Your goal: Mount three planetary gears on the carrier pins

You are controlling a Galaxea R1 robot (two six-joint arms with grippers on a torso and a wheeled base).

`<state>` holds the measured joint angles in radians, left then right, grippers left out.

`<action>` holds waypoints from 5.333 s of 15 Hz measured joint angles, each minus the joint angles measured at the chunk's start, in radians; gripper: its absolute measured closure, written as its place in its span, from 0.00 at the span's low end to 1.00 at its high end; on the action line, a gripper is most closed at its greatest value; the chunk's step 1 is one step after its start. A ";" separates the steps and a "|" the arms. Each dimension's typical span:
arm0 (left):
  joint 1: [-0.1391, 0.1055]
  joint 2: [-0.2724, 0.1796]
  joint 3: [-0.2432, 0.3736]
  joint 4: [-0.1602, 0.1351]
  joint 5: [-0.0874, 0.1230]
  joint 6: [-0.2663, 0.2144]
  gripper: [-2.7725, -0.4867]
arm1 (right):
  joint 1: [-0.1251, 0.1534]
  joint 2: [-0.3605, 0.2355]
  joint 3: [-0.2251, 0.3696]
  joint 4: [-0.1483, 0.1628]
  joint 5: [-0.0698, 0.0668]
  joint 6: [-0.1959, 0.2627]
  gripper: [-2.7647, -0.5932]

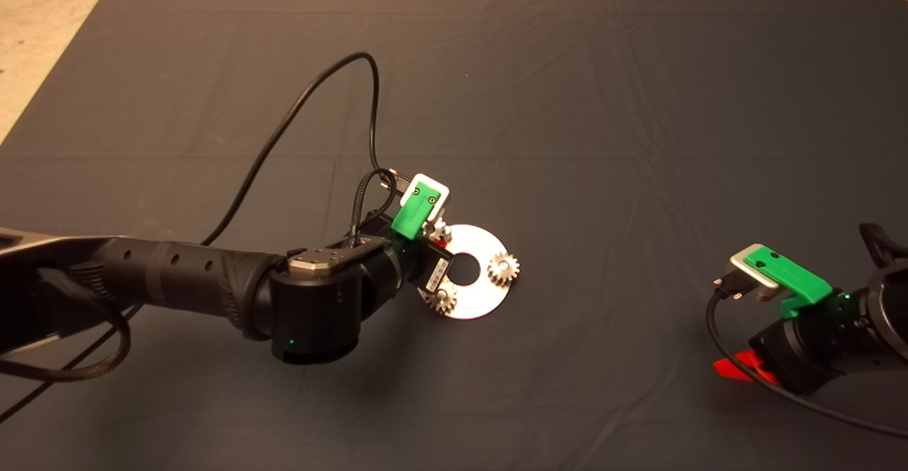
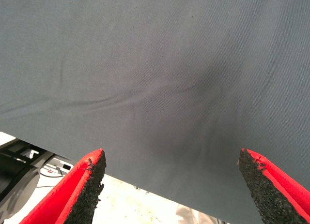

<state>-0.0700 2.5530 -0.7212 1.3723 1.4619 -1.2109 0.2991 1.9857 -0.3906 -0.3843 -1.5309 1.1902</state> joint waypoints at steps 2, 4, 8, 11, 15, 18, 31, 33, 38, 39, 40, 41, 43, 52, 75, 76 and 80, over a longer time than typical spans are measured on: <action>0.000 -0.001 -0.002 0.000 -0.001 0.000 0.96 | 0.000 0.000 0.000 0.000 0.000 0.000 0.34; 0.000 0.005 -0.005 0.000 0.001 0.000 0.96 | 0.000 0.000 0.000 0.000 0.000 0.000 0.34; 0.000 0.033 -0.027 0.000 -0.004 -0.001 0.96 | 0.000 0.000 0.000 0.000 0.000 0.000 0.34; 0.000 0.045 -0.032 0.000 -0.004 -0.001 0.96 | 0.000 0.000 0.000 0.000 0.000 0.000 0.34; 0.000 0.066 -0.064 0.000 -0.022 -0.003 0.96 | 0.000 0.000 0.001 0.000 0.000 0.000 0.34; 0.001 0.079 -0.102 0.000 -0.063 -0.003 0.97 | 0.000 0.000 0.001 0.000 0.001 0.000 0.34; 0.011 0.066 -0.104 0.007 -0.068 -0.001 0.97 | 0.000 0.000 0.001 0.000 0.000 0.000 0.34; 0.011 0.065 -0.105 0.007 -0.068 0.000 0.97 | 0.000 0.000 0.001 0.000 0.000 0.000 0.34; 0.011 0.066 -0.127 0.020 -0.092 0.004 0.97 | 0.000 0.000 0.001 0.000 0.000 0.000 0.34; 0.011 0.066 -0.129 0.022 -0.093 0.006 0.97 | 0.000 0.000 0.001 0.000 0.000 0.000 0.34; 0.011 0.066 -0.130 0.023 -0.095 0.008 0.97 | 0.000 0.000 0.001 0.000 0.000 0.000 0.34; 0.011 0.066 -0.130 0.023 -0.096 0.011 0.97 | 0.000 0.000 0.001 0.000 0.000 0.000 0.34; 0.011 0.066 -0.130 0.023 -0.099 0.019 0.97 | 0.000 0.000 0.001 0.000 0.000 0.000 0.34; 0.011 0.079 -0.075 0.016 -0.011 0.053 0.97 | 0.000 0.000 0.002 0.000 0.000 0.000 0.34; 0.006 0.079 -0.157 0.015 -0.093 0.053 0.97 | 0.000 0.000 0.002 0.000 0.000 0.000 0.34; 0.006 0.079 -0.157 0.015 -0.093 0.053 0.97 | 0.000 0.000 0.002 0.000 0.000 0.000 0.34; 0.006 0.081 -0.157 0.015 -0.093 0.053 0.97 | 0.000 0.000 0.002 0.000 0.000 0.000 0.34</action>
<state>-0.0638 2.6345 -0.8779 1.3872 1.3687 -1.1583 0.2991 1.9857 -0.3887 -0.3843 -1.5309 1.1906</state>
